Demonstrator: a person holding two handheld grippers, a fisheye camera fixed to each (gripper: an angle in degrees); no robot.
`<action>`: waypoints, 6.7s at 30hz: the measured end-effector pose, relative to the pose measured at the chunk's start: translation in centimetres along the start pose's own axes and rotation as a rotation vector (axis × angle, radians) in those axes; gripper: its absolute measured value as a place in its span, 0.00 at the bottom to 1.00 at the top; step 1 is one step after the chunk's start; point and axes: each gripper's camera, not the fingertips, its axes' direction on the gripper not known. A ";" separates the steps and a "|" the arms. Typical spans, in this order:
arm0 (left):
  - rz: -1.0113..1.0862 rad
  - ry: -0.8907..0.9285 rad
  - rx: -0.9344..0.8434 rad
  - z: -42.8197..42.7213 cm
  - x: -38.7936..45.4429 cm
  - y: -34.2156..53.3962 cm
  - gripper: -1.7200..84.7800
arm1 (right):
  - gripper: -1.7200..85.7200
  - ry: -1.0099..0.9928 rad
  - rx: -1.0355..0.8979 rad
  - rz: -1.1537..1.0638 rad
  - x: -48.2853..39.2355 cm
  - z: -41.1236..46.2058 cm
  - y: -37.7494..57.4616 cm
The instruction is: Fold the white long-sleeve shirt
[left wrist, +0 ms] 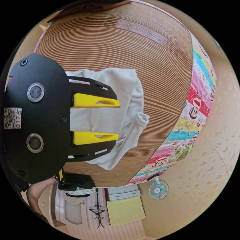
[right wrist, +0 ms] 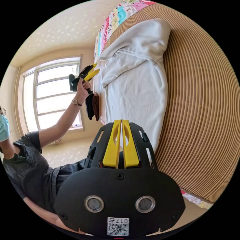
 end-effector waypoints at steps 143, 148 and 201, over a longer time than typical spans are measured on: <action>0.014 -0.034 -0.105 -13.6 9.9 23.4 0.07 | 0.16 0.987 -0.847 -0.411 -12.2 39.2 -14.2; 0.036 0.052 0.057 -15.5 14.0 26.1 0.07 | 0.12 0.365 -0.520 -0.355 -7.6 20.7 -15.2; -0.186 0.483 -0.195 -28.5 2.2 22.0 0.20 | 0.13 -0.413 -0.332 -0.283 -17.6 28.6 -13.9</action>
